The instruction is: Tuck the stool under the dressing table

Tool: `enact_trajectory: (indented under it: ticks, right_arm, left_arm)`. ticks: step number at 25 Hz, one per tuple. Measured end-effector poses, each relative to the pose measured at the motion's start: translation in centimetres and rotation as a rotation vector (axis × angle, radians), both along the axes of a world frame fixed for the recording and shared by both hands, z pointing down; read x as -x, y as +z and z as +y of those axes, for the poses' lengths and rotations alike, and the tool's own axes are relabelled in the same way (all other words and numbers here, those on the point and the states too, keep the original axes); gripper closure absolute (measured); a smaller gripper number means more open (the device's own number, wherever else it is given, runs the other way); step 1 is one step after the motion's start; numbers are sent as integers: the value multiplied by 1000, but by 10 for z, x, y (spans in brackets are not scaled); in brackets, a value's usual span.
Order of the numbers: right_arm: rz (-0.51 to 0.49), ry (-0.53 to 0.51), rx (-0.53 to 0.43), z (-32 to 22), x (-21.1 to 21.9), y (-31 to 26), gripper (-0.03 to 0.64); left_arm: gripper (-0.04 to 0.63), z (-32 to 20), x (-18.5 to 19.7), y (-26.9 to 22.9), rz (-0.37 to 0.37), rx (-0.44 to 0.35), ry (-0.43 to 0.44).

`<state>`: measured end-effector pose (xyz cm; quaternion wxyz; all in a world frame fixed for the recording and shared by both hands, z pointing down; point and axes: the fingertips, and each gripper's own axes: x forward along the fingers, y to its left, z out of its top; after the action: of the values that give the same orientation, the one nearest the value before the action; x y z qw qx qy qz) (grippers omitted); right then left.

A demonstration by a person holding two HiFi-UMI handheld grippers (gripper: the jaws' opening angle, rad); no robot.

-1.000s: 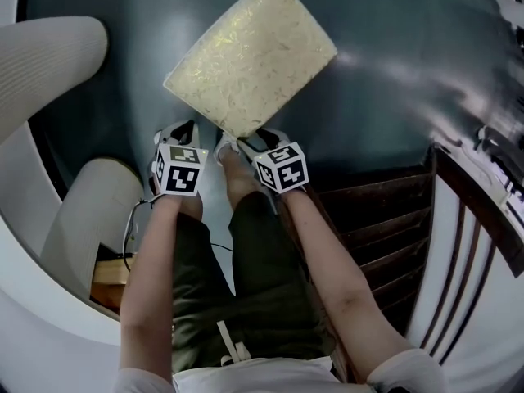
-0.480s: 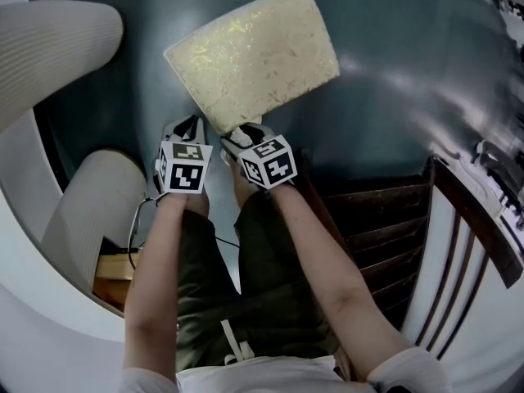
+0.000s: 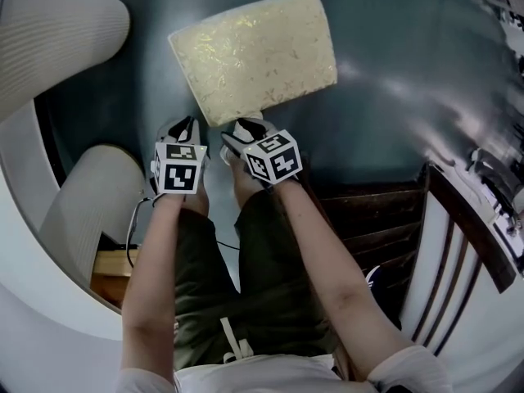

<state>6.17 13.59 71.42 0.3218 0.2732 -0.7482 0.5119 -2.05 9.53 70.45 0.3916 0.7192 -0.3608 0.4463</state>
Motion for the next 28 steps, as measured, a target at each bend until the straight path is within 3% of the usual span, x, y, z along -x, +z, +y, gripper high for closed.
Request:
enact_trajectory:
  ticks: [3,8,16,23,28]
  right_arm:
    - [25,22,-19,-8,-29,-7,374]
    - [116,85,-75,-41,-111,-10,319]
    - [269,362,-226,-119,-233,-15,234]
    - [234,349,-201,-149,-247,12,186]
    - [165,333,-179,-146,-243,11,235]
  left_arm:
    - [549,2,-7,-3,23,9,3]
    - [415,15,-29,-1,69,60,40]
    - [318,22,-44,7,60,73,136]
    - [318,7,-53,20,64,55,153]
    - [318,5,-55,21,69,61,183]
